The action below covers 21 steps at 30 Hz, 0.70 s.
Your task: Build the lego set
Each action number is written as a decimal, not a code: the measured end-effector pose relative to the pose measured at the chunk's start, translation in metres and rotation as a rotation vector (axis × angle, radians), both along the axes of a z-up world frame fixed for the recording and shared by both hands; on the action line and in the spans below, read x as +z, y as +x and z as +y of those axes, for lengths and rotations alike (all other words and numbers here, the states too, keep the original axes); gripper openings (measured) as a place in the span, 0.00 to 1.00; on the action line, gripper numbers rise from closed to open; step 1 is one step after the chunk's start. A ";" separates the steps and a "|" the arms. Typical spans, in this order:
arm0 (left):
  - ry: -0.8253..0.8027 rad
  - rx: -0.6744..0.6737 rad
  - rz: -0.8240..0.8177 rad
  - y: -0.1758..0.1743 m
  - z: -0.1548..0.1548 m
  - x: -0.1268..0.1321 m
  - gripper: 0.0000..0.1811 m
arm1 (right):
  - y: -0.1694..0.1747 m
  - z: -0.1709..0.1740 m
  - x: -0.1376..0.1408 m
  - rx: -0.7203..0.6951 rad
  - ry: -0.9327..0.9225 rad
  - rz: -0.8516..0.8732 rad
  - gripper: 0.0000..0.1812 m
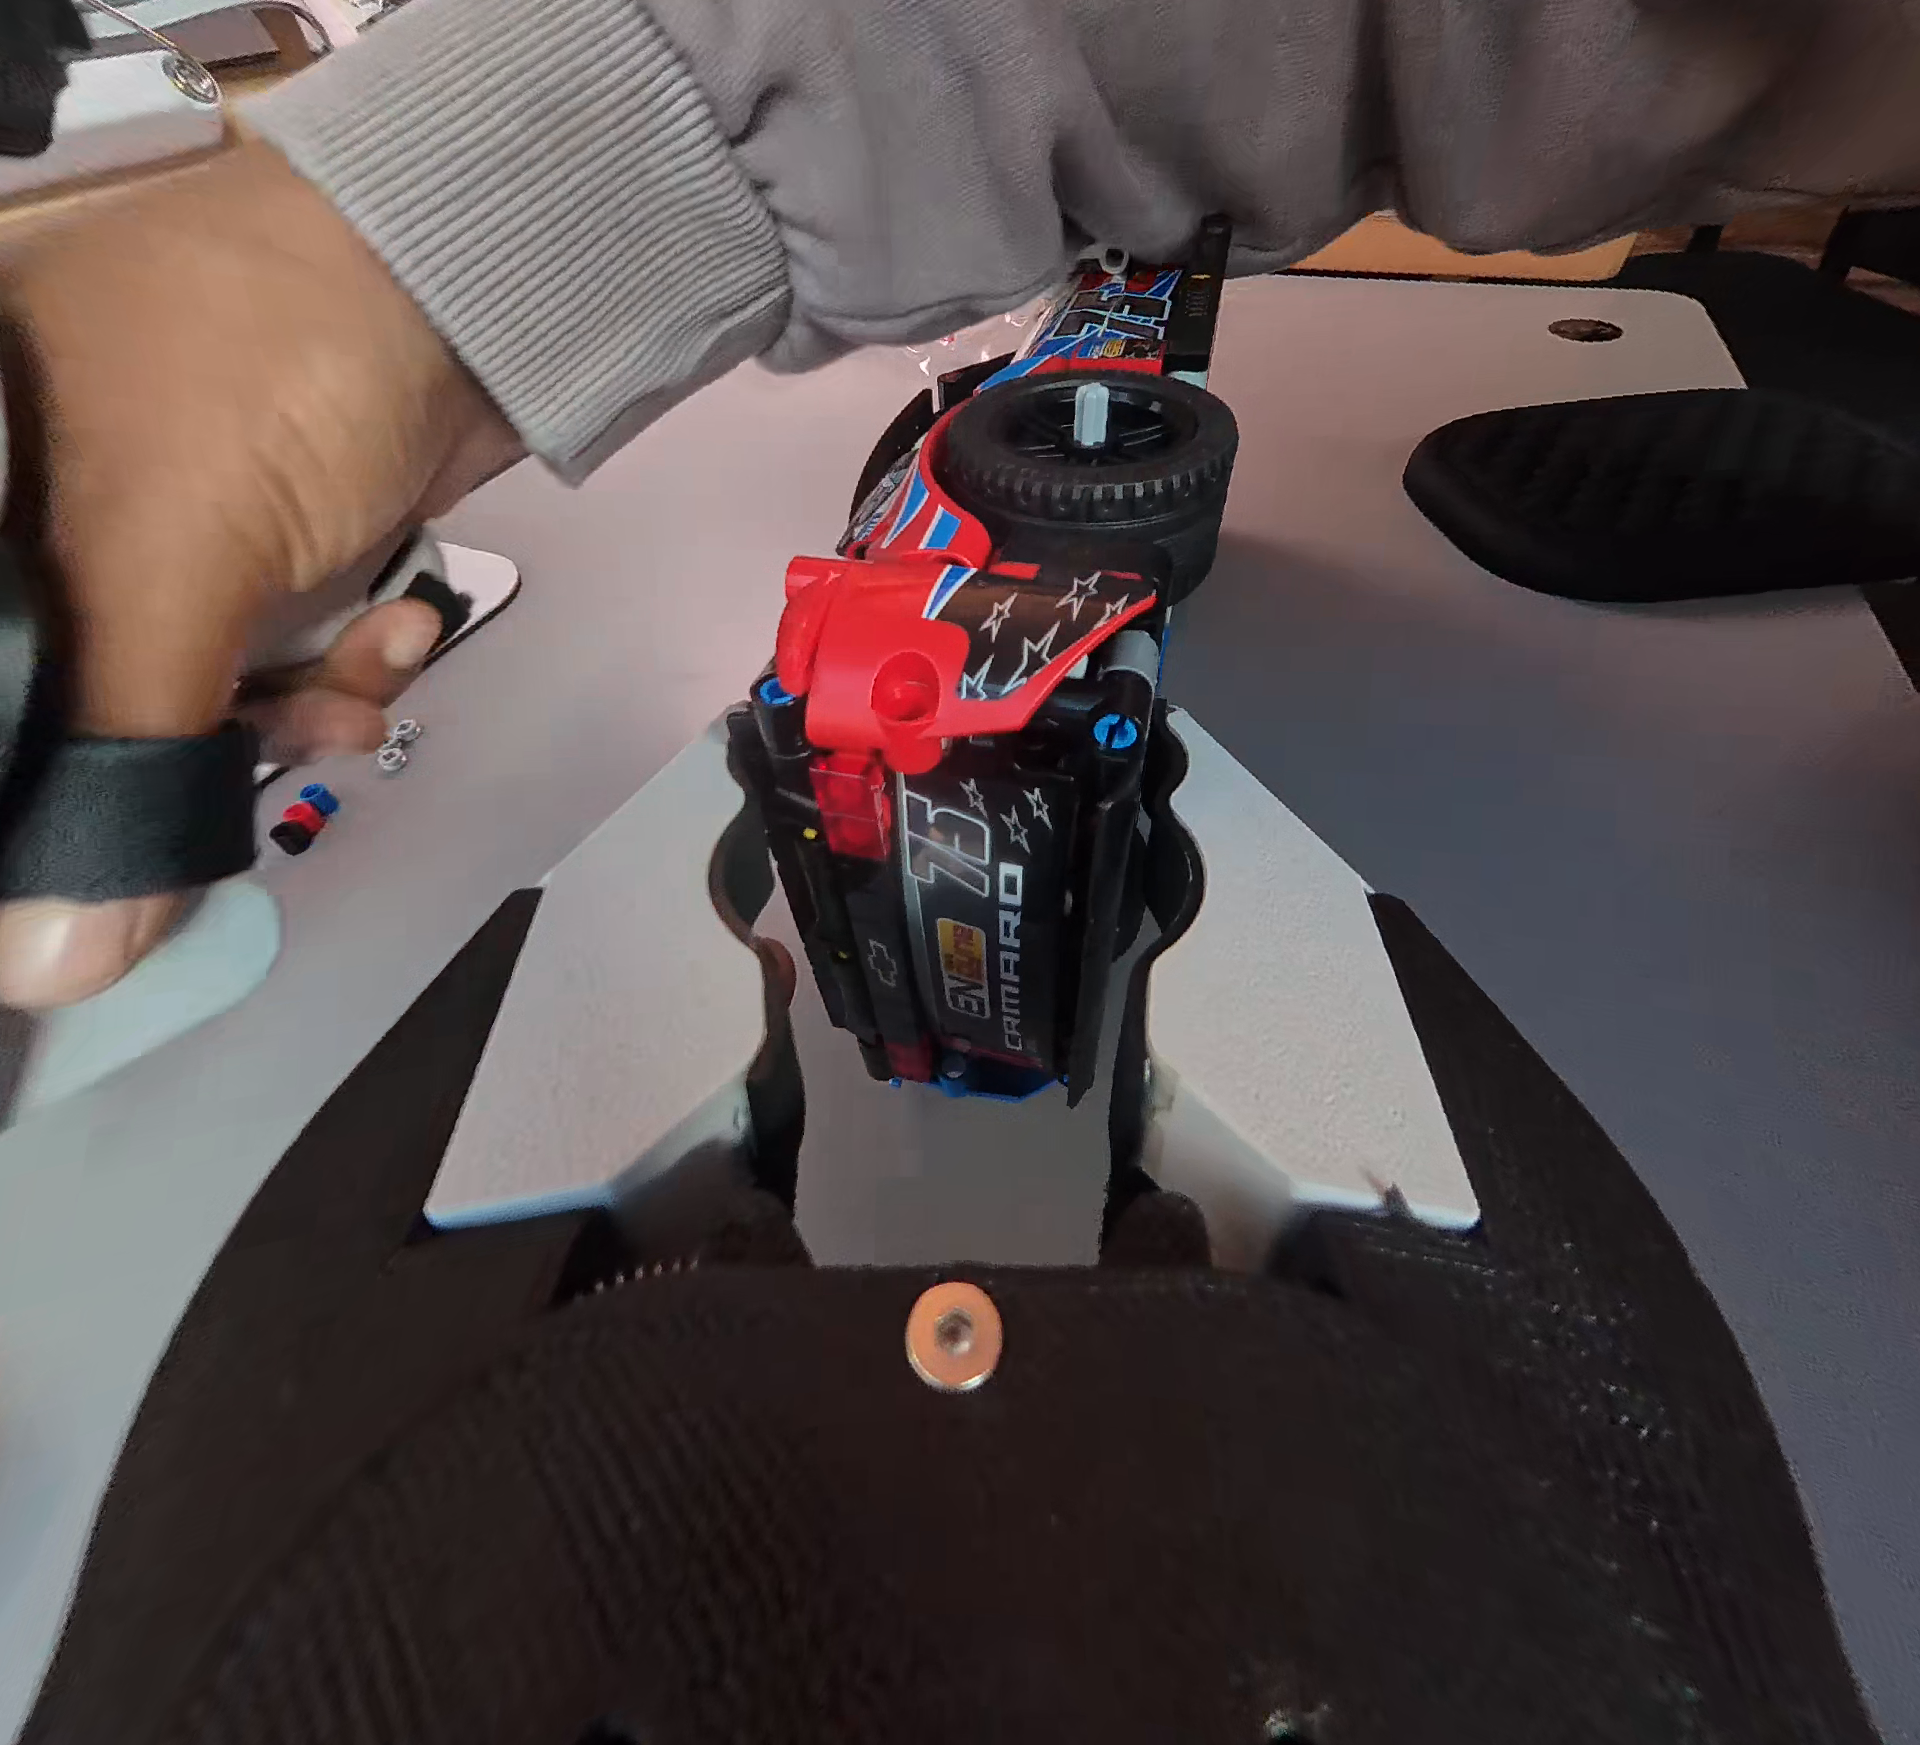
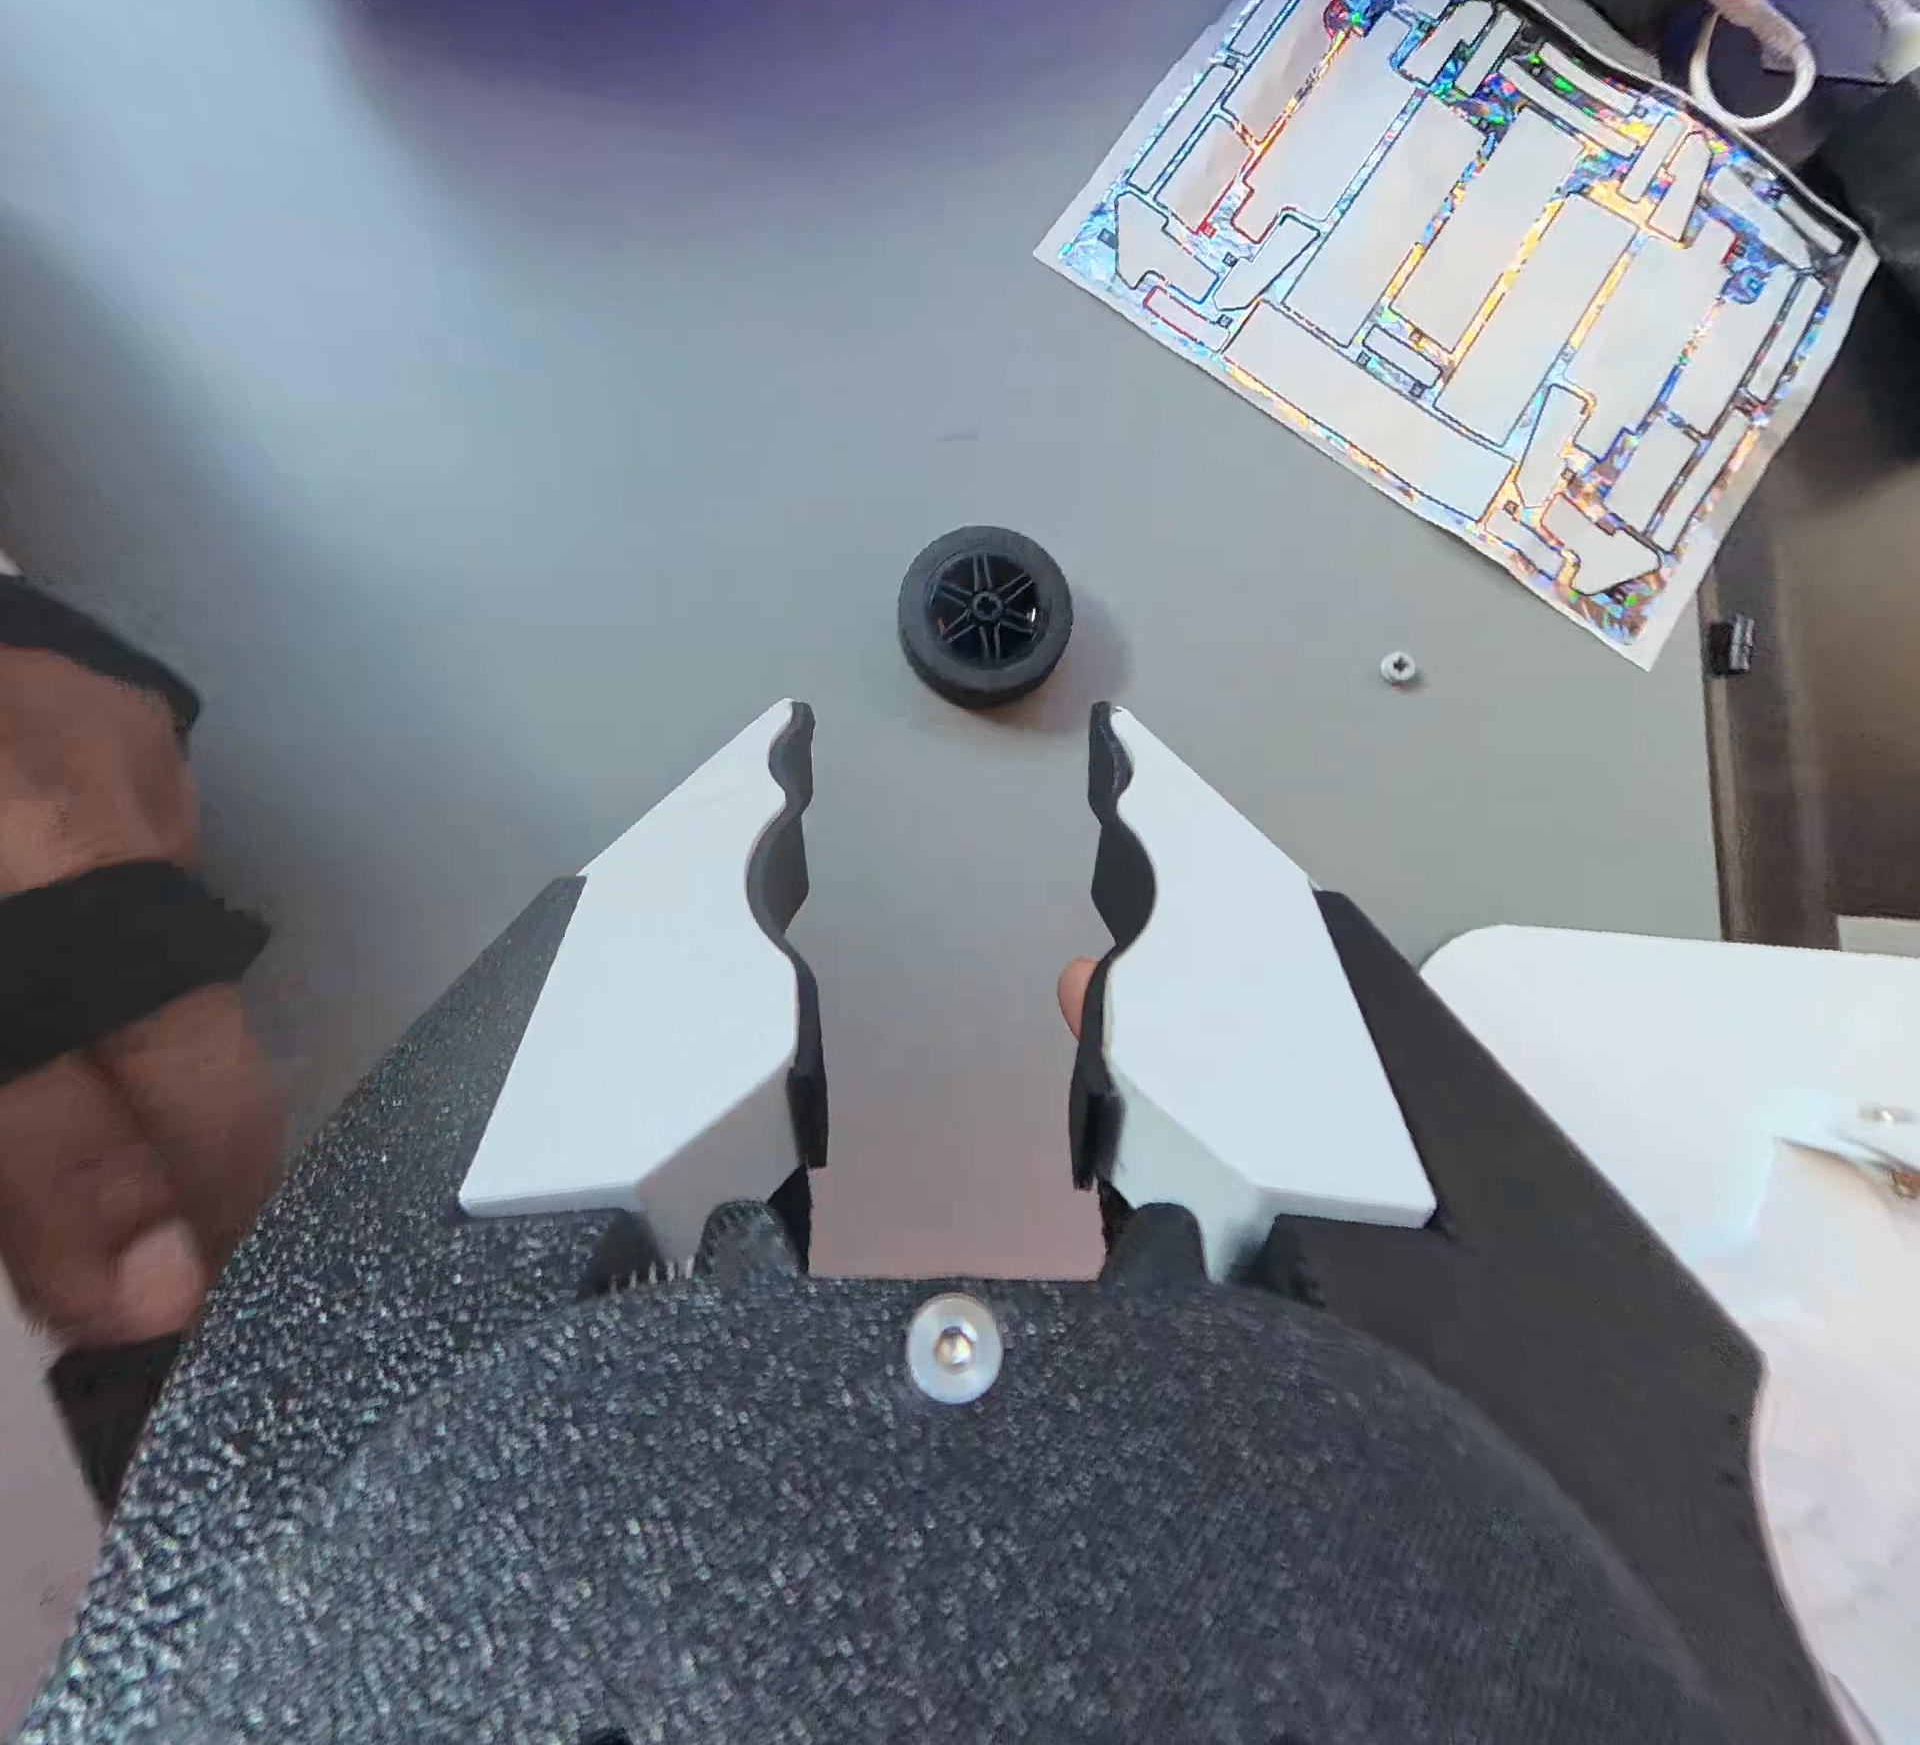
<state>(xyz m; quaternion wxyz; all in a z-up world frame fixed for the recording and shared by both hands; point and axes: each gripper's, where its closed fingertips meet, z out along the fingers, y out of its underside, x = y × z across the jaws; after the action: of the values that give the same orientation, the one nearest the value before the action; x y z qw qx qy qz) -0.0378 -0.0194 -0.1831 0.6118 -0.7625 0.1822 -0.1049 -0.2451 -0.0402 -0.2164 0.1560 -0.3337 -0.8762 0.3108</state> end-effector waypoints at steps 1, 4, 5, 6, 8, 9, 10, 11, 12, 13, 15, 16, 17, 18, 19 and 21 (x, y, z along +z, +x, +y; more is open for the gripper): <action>-0.001 -0.001 -0.002 0.000 0.000 0.000 0.38 | -0.009 -0.004 -0.006 0.003 -0.006 -0.013 0.29; -0.003 -0.007 -0.017 0.000 0.000 0.000 0.38 | -0.025 -0.014 -0.031 0.022 0.016 -0.071 0.29; -0.004 -0.009 -0.019 0.000 0.000 -0.001 0.38 | -0.026 -0.018 -0.041 0.036 0.028 -0.097 0.29; -0.003 -0.011 -0.019 0.000 0.000 0.000 0.38 | -0.025 -0.020 -0.049 0.053 0.058 -0.117 0.28; -0.002 -0.013 -0.015 0.000 -0.001 -0.001 0.38 | -0.029 -0.021 -0.041 0.067 0.084 -0.052 0.23; -0.001 -0.015 -0.011 0.000 -0.001 -0.001 0.38 | -0.024 -0.022 -0.030 0.095 0.070 -0.032 0.23; 0.001 -0.016 -0.006 0.001 -0.001 0.000 0.38 | -0.017 -0.022 -0.015 0.112 0.034 -0.017 0.23; 0.003 -0.017 -0.002 0.001 -0.001 0.000 0.38 | -0.007 -0.021 0.002 0.133 0.005 0.004 0.23; 0.004 -0.018 -0.001 0.001 -0.001 0.000 0.38 | 0.005 -0.018 0.021 0.159 -0.013 0.037 0.23; 0.004 -0.018 -0.002 0.001 -0.001 0.000 0.38 | 0.022 -0.014 0.039 0.179 -0.033 0.057 0.23; 0.002 -0.016 -0.003 0.000 -0.001 0.000 0.38 | 0.060 0.004 0.071 0.165 -0.062 0.060 0.23; 0.001 -0.017 -0.002 0.000 -0.001 0.000 0.38 | 0.080 0.018 0.084 0.145 -0.061 0.067 0.23; 0.002 -0.019 0.002 0.000 -0.001 0.000 0.38 | 0.100 0.037 0.094 0.114 -0.044 0.075 0.23; 0.005 -0.022 0.011 0.001 -0.002 0.000 0.38 | 0.119 0.060 0.100 0.064 -0.014 0.086 0.23; 0.007 -0.028 0.023 0.001 -0.002 0.000 0.38 | 0.138 0.085 0.103 0.004 0.024 0.095 0.23; 0.016 -0.052 0.054 0.003 -0.005 0.000 0.37 | 0.180 0.145 0.095 -0.145 0.137 0.082 0.23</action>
<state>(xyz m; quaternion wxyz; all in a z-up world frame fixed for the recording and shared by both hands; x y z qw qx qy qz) -0.0348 -0.0240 -0.1833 0.6098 -0.7552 0.2193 -0.0988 -0.0651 0.1051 -0.1210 0.2362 -0.3716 -0.8619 0.2514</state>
